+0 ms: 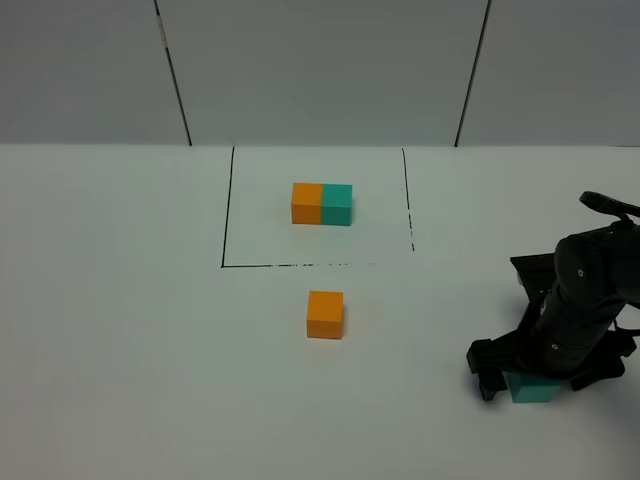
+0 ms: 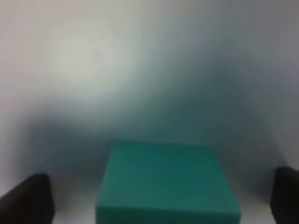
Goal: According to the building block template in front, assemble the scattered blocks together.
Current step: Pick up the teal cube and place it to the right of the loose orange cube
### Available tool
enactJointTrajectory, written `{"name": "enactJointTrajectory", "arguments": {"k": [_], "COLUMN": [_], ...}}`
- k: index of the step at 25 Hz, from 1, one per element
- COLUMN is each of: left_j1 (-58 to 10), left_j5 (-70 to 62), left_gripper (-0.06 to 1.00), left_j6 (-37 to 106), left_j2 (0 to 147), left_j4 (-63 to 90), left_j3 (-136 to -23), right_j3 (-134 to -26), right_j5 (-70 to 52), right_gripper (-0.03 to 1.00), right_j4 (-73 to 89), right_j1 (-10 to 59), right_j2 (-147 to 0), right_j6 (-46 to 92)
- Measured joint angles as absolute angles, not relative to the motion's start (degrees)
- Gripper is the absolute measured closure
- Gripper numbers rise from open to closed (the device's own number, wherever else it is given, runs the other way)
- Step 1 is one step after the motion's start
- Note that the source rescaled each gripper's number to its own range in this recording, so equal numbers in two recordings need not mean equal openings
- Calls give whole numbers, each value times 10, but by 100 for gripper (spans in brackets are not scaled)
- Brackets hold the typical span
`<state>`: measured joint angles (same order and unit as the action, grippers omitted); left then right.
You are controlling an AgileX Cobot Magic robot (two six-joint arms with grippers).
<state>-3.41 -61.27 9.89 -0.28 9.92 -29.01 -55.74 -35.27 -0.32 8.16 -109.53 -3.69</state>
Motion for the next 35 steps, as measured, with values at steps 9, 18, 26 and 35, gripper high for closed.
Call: {"name": "enactJointTrajectory", "arguments": {"k": [9, 18, 26, 35], "left_j1": [-34, -34, -34, -34], "left_j5": [-613, -613, -613, -613], "left_gripper": [32, 32, 32, 32], "left_j6": [99, 99, 99, 99], "left_j2": [-3, -3, -3, -3], "left_j4": [99, 99, 99, 99], "left_j3": [-290, -290, -290, -290], "right_j3": [-564, -568, -620, -768], "right_j5": [-359, -366, -451, -545], "right_gripper": [31, 97, 97, 97], "right_j4": [-6, -6, -5, -5], "right_j1": [82, 80, 85, 166], "right_j2": [-1108, -1110, -1112, -1093], "right_j6": [-37, -41, 7, 325]}}
